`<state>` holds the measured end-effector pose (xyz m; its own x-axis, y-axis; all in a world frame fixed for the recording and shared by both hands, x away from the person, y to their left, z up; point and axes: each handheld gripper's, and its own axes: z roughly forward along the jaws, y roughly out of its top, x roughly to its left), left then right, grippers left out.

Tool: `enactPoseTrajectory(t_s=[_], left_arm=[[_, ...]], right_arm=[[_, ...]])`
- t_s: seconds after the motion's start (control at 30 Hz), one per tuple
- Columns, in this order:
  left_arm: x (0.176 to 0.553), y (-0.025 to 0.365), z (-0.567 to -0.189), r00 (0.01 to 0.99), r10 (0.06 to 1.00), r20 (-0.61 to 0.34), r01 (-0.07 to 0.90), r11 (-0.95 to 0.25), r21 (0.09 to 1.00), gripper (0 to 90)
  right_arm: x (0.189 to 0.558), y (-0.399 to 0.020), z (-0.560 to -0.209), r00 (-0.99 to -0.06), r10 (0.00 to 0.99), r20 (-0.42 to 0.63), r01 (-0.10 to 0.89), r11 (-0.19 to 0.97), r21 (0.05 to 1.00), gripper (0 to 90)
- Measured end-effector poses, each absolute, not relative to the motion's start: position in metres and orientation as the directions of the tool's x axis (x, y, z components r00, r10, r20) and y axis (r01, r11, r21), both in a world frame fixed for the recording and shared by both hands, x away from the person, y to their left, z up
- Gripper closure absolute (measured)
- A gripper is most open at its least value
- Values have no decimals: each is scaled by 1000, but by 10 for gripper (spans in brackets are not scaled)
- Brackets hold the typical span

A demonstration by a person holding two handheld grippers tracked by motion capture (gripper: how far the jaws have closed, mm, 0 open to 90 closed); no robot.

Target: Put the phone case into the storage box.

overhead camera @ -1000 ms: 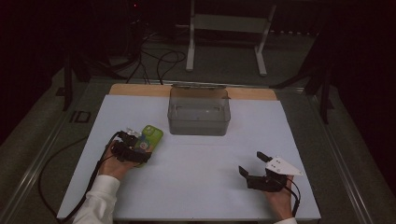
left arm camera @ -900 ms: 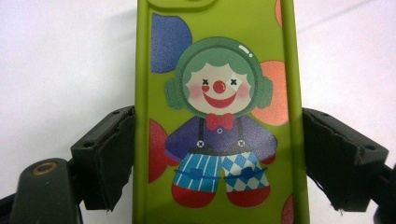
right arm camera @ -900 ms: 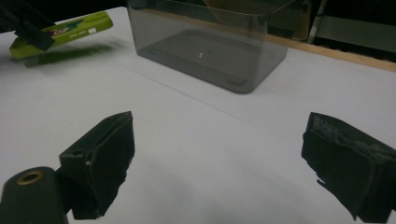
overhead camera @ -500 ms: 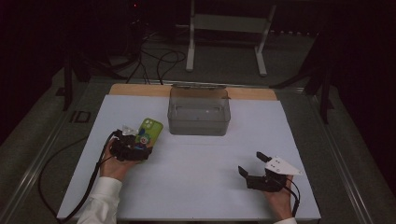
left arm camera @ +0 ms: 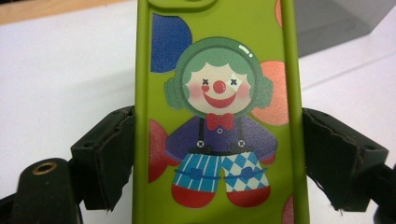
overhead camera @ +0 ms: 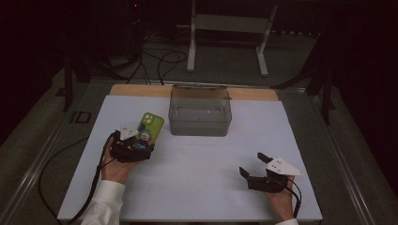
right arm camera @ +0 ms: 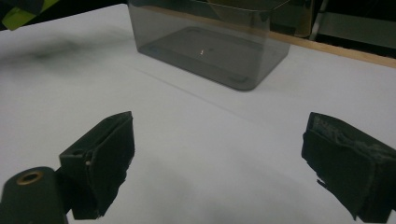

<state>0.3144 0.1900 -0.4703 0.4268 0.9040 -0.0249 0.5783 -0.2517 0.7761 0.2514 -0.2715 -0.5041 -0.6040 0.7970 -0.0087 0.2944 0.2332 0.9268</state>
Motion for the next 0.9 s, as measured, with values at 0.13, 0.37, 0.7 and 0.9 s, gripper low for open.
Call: enactPoseTrajectory(t_s=[0.13, 0.37, 0.7, 0.9], left_arm=[[310, 190, -469, 421, 907, -18, 549, -239, 801, 158], [302, 187, -464, 436, 900, -18, 501, -226, 835, 158], [296, 176, -458, 461, 888, 2, 460, -241, 855, 158], [293, 171, -456, 467, 884, 2, 438, -234, 868, 158]], right_arm=[[251, -272, -503, -605, 796, -3, 294, 227, 928, 94], [251, -271, -504, -607, 794, 7, 301, 222, 927, 94], [254, -270, -503, -607, 794, 41, 340, 213, 916, 93], [255, -266, -494, -616, 787, 39, 337, 219, 916, 93]])
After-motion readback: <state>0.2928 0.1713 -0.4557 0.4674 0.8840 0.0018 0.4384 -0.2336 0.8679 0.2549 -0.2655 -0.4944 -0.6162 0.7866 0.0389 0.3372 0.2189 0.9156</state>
